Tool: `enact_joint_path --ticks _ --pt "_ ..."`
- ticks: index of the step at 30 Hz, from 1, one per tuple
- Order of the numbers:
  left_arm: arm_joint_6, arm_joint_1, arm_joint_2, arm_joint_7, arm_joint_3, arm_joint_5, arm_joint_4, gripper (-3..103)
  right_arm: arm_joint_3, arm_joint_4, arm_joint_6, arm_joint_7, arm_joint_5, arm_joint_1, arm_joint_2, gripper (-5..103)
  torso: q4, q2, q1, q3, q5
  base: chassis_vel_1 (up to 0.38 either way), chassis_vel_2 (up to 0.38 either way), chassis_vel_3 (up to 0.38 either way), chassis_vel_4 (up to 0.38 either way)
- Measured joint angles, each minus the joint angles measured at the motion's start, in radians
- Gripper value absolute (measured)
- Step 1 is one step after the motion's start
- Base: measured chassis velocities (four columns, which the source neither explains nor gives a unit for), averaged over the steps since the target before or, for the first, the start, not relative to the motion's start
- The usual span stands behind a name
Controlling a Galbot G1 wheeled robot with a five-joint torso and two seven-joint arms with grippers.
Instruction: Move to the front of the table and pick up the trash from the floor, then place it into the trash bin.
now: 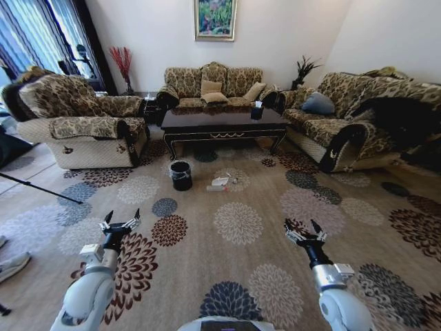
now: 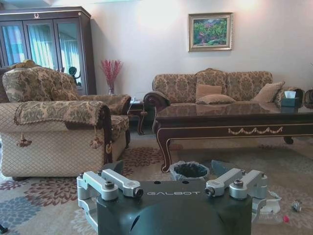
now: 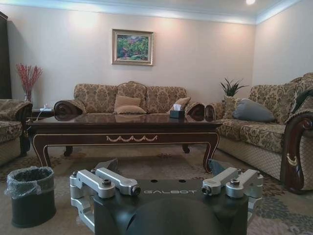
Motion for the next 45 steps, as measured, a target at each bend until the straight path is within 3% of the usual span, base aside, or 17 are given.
enact_joint_path --ticks 22,27,45 --pt "0.002 0.004 -0.014 0.004 -0.007 0.003 -0.005 100 -0.003 0.003 0.018 -0.007 -0.011 -0.019 0.007 100 0.0000 -0.088 -0.036 -0.052 -0.0001 0.000 0.000 0.000 0.000" --pt "0.003 0.000 -0.011 0.005 -0.012 0.000 -0.005 100 -0.008 0.018 0.003 0.002 0.034 -0.011 0.006 100 0.0001 -0.112 -0.046 -0.066 -0.0002 0.000 0.000 0.000 0.000" --pt "0.003 0.015 -0.020 0.008 -0.004 0.005 -0.007 100 -0.008 -0.003 0.021 0.002 -0.009 -0.016 0.023 100 0.0000 -0.184 -0.073 -0.111 0.0000 0.000 0.000 0.000 0.000"
